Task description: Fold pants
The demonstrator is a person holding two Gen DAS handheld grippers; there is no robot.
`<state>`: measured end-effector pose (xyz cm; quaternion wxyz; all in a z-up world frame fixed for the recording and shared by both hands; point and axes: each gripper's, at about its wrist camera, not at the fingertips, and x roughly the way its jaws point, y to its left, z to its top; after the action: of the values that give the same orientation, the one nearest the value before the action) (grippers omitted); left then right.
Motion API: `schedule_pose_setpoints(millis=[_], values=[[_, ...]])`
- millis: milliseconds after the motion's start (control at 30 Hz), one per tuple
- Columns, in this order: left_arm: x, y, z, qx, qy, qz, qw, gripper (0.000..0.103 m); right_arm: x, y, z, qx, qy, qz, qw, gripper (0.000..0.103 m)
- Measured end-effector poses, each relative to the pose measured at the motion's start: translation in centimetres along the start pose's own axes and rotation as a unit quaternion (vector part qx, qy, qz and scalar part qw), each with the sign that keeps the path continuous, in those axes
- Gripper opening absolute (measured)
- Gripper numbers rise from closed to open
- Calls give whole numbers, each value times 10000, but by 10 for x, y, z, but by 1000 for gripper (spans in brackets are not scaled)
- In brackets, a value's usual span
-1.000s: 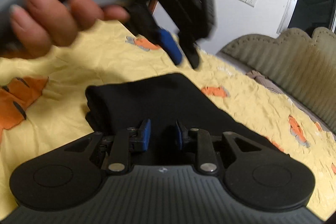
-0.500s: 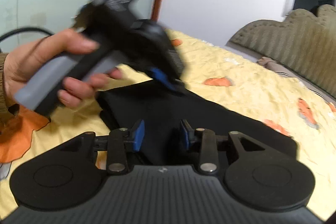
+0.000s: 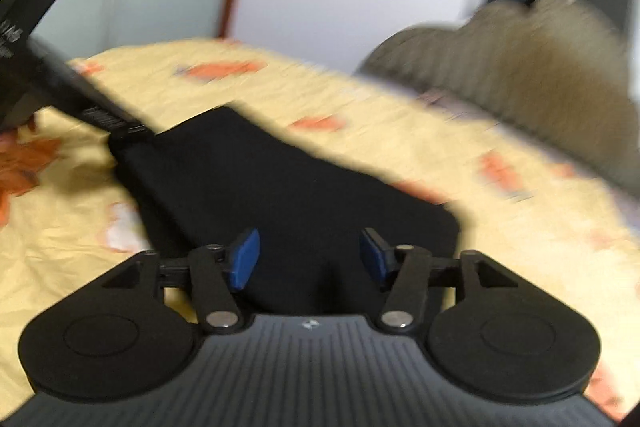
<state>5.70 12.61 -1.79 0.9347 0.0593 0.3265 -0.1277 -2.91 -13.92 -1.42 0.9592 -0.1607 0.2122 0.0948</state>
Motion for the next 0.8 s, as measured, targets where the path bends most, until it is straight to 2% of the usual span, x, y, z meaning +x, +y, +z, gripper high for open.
schedule_pose_setpoints(millis=[100,200,333,500,667,800], values=[[-7,-18,5,6,-124,-279,9995,18,-32,-20,-14,-15,-201,-773,9968,63],[-3,-42,6,151,-201,-472,9986,18,-51,-41,-29,338,-148,-1130,9929,66],[16,-57,-2,143,-49,-276,9995,18,-65,-48,-47,649,26,-887,9939,70],[16,-55,-5,34,-63,-261,9996,20,-57,-25,-58,225,62,-667,9975,72],[16,-55,-5,-25,-35,-240,9997,21,-49,0,-64,-376,52,-1042,9938,72],[17,-57,-7,0,-62,-177,9998,21,-31,9,-66,-566,392,-1301,9891,73]])
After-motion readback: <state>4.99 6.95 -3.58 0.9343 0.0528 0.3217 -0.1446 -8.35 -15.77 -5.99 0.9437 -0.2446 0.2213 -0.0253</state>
